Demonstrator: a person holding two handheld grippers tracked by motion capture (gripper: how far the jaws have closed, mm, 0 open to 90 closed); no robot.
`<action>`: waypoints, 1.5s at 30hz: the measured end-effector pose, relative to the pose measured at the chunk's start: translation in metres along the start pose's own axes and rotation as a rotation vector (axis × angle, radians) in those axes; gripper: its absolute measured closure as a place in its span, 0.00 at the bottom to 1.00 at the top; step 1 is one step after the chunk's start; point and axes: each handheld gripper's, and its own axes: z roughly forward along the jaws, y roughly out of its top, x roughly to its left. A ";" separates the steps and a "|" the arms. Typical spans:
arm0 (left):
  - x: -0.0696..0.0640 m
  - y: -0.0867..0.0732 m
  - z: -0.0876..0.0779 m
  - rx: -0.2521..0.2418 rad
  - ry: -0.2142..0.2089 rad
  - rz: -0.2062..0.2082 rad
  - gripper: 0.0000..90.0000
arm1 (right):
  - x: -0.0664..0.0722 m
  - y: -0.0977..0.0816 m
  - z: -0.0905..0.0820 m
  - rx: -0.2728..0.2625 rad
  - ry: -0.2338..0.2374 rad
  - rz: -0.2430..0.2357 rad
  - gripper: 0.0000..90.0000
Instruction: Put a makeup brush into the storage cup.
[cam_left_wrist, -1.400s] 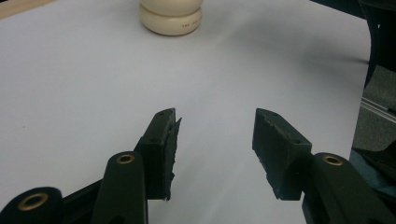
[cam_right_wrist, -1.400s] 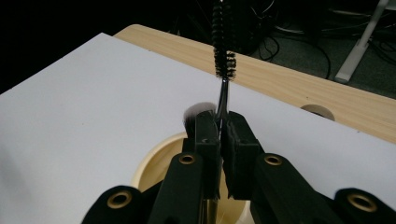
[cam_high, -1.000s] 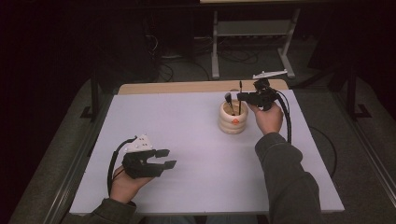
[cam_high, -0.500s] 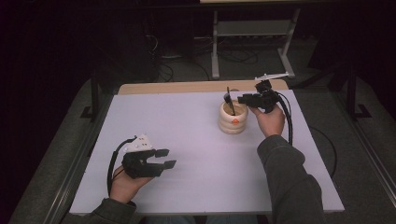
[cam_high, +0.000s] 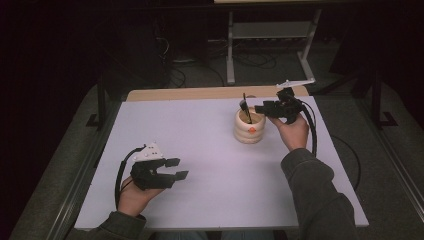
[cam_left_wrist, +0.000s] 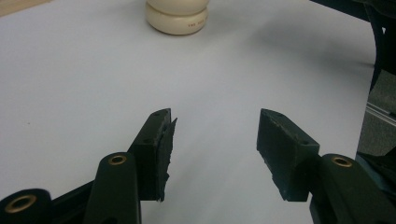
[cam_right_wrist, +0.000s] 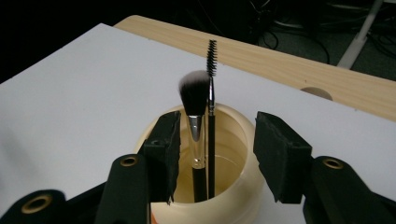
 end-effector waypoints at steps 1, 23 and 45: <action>0.000 0.000 0.000 -0.003 0.002 0.001 0.50 | 0.001 0.000 -0.001 -0.002 0.003 -0.001 0.54; 0.003 -0.001 -0.001 0.003 0.012 -0.006 0.41 | 0.005 -0.017 -0.020 -0.038 0.042 0.000 0.39; 0.008 -0.003 -0.004 -0.011 0.046 -0.016 0.36 | 0.014 -0.038 -0.031 -0.032 0.064 -0.019 0.34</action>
